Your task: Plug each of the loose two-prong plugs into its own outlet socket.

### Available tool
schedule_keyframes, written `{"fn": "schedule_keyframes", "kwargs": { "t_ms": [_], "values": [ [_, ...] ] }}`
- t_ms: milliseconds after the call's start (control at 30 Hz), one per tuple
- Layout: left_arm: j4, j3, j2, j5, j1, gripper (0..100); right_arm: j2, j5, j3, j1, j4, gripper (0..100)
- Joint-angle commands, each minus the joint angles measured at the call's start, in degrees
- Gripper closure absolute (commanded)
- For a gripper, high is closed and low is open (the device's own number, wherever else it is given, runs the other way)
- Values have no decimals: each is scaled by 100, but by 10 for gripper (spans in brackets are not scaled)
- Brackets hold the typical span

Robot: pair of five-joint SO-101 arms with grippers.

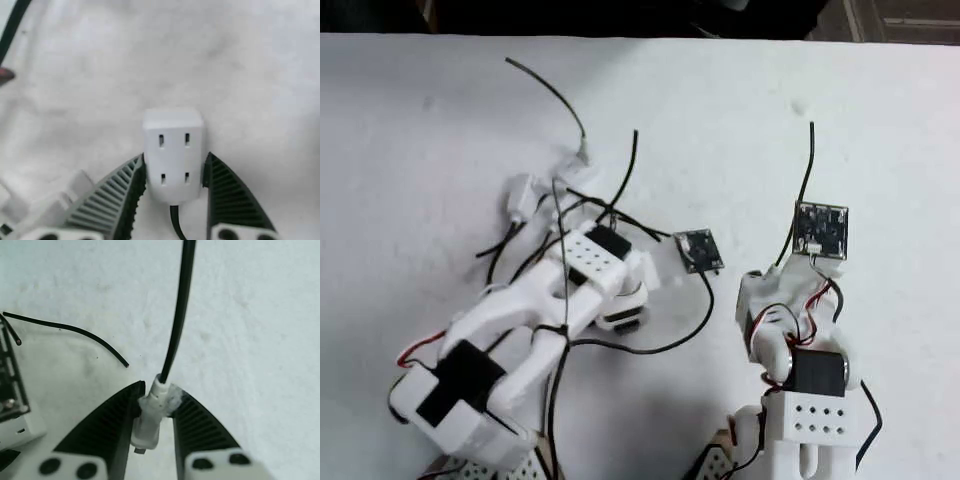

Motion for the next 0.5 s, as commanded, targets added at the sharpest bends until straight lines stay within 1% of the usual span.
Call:
{"fn": "schedule_keyframes", "kwargs": {
  "t_ms": [0, 133, 200, 300, 400, 467],
  "values": [
    [299, -220, -989, -105, -40, 781, -84, -9, -44, 75, -75, 981],
    [695, -193, -1657, -97, -66, 768, -84, -9, -44, 40, -75, 981],
    [897, -237, -1947, -70, -215, 763, -84, -9, -44, 31, -75, 981],
    [976, -237, -2492, 273, -497, 764, -84, -9, -44, -13, -75, 981],
    [1090, -97, -3178, 607, -901, 769, -84, -9, -79, -426, -75, 981],
    [1169, 88, -3714, 853, -1174, 789, -84, -9, -88, -778, -84, 981]
  ]
}}
